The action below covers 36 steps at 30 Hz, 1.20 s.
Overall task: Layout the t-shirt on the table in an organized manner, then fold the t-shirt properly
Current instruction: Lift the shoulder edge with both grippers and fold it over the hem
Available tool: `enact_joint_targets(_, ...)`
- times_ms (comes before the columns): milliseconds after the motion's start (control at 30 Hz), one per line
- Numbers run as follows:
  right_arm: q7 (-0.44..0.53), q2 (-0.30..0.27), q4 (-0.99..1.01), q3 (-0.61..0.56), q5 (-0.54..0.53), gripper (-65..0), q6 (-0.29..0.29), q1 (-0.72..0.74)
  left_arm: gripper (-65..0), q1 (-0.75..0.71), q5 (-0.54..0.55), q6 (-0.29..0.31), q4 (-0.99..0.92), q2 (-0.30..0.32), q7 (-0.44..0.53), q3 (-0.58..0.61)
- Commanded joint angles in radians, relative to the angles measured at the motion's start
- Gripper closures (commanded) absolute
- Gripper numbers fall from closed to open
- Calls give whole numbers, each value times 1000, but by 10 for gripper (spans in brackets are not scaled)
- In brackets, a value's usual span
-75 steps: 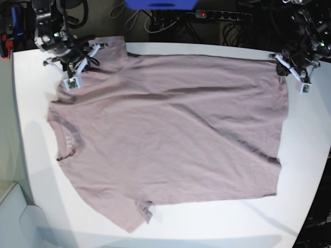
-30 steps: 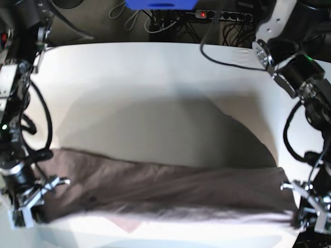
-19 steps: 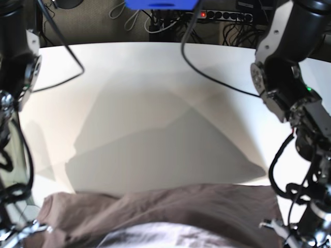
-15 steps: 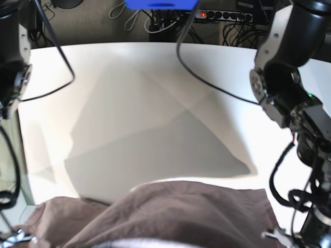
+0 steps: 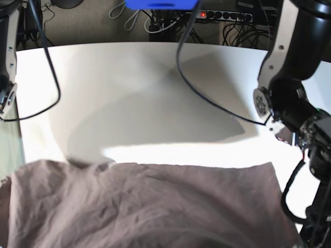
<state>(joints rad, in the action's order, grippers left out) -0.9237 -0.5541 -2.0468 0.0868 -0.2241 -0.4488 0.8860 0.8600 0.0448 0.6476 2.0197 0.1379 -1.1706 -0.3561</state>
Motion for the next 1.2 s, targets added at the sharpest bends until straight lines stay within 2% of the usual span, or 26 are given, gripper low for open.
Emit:
enact_joint_targets(0,25,-14,-5,6,7,0,2,31,-3,14,-3,-2,9,6,21,-10)
enact_joint_targets(167,27,-4,4,8,7,0,2,-23,-3,-80,-3,-2,5,-2,31,-16)
enact_joint_targets(333,125,87,99,0,13,0,2,-100,-3,-137,-10,-13,-57,-60,39,-16)
enact_joint_targets(433,185,118,200,0,15,0,2,-133,-3,-164,-13,-16,-119,-70,116,-18)
enact_joint_targets(600,300,144,463,-2,18,0,2,-129,-3,-176,-13,-16,-317,-40,215,-21)
enact_joint_targets(700,355,153,582,0,81,0,2,-109,-2,-176,-13,-18,-432,-30,271,-45)
enact_joint_targets(867,426,213,786,0,187,0,2,-60,-2,-127,-13,-18,-641,-27,370,-93)
enact_joint_targets(1067,487,279,1038,0,332,0,2,40,-5,-57,-12,-18,-854,-7,396,-143)
enact_joint_targets(1167,513,303,1089,0,381,0,2,54,-6,-41,-10,-18,-914,2,401,-145)
